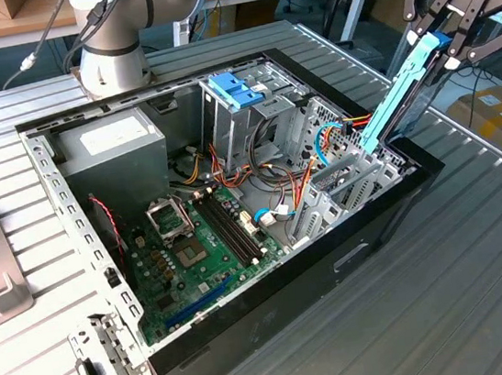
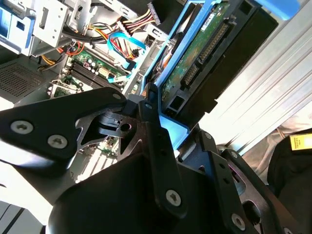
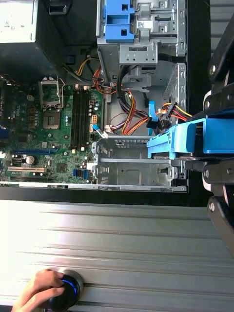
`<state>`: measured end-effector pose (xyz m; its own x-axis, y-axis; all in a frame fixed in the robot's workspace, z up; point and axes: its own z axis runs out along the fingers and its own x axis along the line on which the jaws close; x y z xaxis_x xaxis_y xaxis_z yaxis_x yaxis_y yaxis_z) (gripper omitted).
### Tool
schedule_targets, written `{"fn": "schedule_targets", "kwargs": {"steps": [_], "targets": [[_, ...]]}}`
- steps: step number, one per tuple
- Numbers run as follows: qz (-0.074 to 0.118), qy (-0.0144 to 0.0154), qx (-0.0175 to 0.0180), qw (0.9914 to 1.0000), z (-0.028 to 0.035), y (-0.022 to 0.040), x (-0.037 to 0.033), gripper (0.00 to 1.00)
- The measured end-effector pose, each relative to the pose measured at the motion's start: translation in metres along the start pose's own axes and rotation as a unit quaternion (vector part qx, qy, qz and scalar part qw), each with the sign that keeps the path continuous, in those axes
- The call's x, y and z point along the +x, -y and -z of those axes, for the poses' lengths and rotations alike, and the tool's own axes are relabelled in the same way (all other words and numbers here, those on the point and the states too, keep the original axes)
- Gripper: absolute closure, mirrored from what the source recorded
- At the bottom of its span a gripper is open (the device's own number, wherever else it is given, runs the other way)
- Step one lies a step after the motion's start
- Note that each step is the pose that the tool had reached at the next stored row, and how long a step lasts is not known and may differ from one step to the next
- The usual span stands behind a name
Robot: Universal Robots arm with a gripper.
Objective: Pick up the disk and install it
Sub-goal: 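Insert the disk into the insertion slot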
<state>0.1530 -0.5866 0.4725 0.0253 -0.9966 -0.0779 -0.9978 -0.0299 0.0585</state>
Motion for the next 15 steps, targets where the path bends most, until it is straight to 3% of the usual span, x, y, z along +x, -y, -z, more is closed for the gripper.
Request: {"fn": "schedule_targets", "kwargs": {"steps": [5,15], "targets": [[0.000,0.0000,0.0000,1.00000,0.0000,0.0000,0.0000,0.63],[0.000,0.0000,0.0000,1.00000,-0.0012,-0.0073,-0.0032,0.63]]}}
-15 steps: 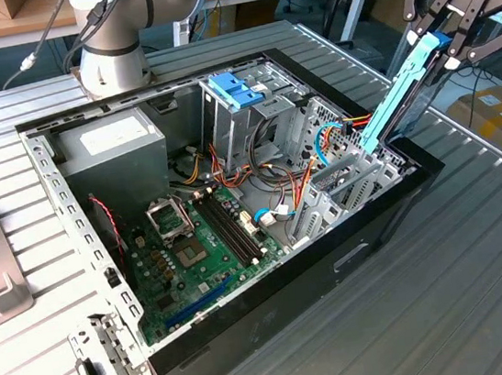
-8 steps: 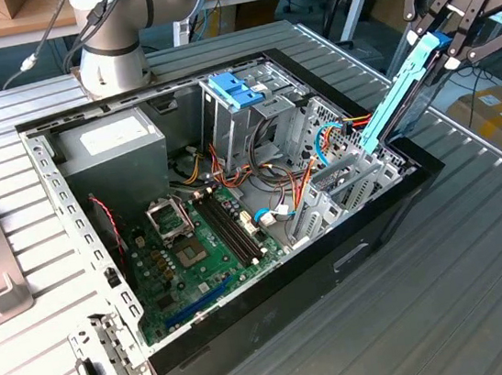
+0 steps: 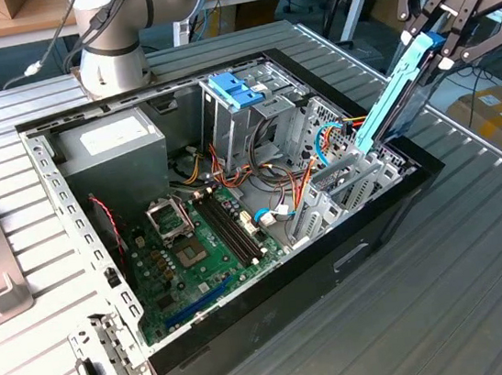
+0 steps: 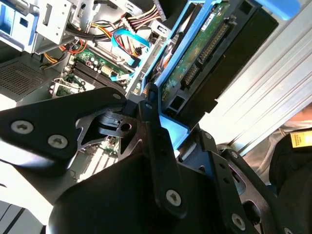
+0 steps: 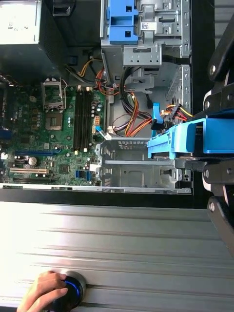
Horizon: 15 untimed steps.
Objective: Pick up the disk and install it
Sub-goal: 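Insert the disk into the insertion slot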
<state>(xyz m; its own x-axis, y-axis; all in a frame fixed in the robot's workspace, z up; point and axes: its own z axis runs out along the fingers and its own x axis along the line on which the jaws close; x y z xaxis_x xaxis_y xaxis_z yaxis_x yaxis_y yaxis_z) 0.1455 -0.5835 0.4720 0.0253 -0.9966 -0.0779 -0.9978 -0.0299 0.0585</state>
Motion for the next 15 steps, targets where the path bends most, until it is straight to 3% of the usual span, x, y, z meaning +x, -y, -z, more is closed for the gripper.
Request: {"fn": "schedule_targets", "kwargs": {"steps": [6,11,15], "targets": [[0.000,0.0000,0.0000,1.00000,-0.0018,-0.0092,-0.0002,0.63],[0.000,0.0000,0.0001,1.00000,-0.0027,-0.0243,0.0008,0.63],[0.000,0.0000,0.0002,1.00000,-0.0032,-0.0369,0.0062,0.63]]}}
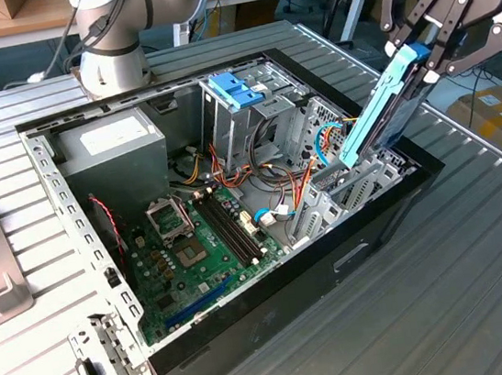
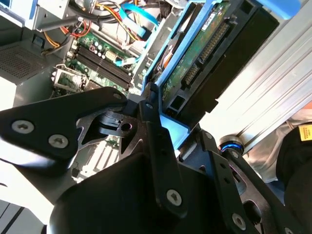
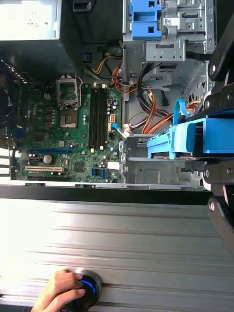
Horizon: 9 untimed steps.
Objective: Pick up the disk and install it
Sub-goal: 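Insert the disk into the insertion slot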
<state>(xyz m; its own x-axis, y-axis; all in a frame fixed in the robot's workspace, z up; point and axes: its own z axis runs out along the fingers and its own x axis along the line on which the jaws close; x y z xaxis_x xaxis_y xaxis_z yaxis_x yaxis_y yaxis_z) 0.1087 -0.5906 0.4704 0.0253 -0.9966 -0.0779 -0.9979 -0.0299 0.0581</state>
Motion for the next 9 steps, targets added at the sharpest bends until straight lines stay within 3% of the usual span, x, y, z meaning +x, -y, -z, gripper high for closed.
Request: {"fn": "schedule_targets", "kwargs": {"steps": [4,9], "targets": [[0.000,-0.0001,0.0000,1.00000,-0.0012,-0.0116,0.0045,0.63],[-0.005,0.0003,0.0004,0.99999,-0.0044,-0.0175,0.0049,0.63]]}}
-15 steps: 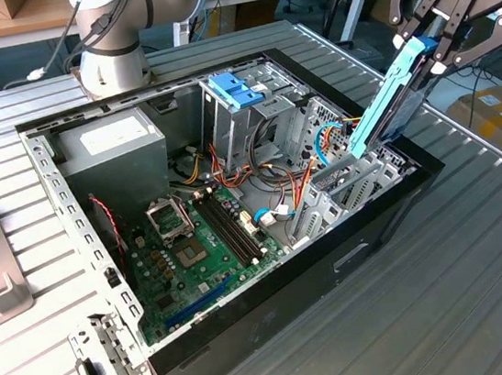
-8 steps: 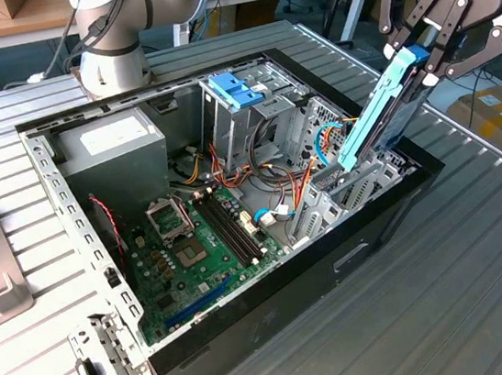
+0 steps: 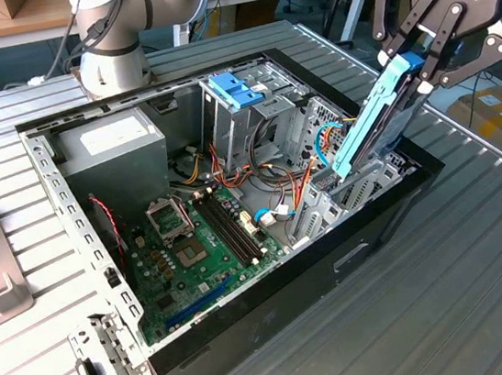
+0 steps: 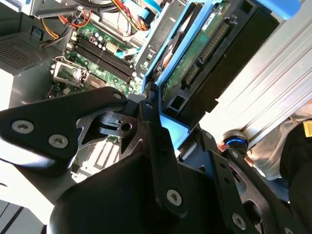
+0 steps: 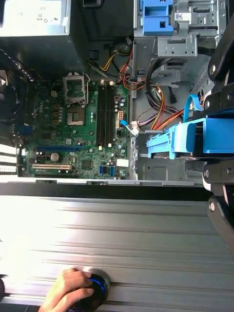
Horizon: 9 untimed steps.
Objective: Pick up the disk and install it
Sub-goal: 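Insert the disk into the insertion slot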
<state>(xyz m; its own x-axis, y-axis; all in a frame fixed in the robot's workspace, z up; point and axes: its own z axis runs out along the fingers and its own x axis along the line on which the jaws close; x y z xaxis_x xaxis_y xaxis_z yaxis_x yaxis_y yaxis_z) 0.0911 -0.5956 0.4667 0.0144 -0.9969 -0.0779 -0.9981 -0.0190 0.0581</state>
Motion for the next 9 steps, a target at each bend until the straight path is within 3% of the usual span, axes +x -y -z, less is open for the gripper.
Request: {"fn": "schedule_targets", "kwargs": {"steps": [6,9], "targets": [[-0.001,0.0002,0.0001,1.00000,-0.0045,-0.0132,0.0002,0.63],[0.001,-0.0001,-0.0001,1.00000,-0.0069,-0.0131,0.0002,0.63]]}}
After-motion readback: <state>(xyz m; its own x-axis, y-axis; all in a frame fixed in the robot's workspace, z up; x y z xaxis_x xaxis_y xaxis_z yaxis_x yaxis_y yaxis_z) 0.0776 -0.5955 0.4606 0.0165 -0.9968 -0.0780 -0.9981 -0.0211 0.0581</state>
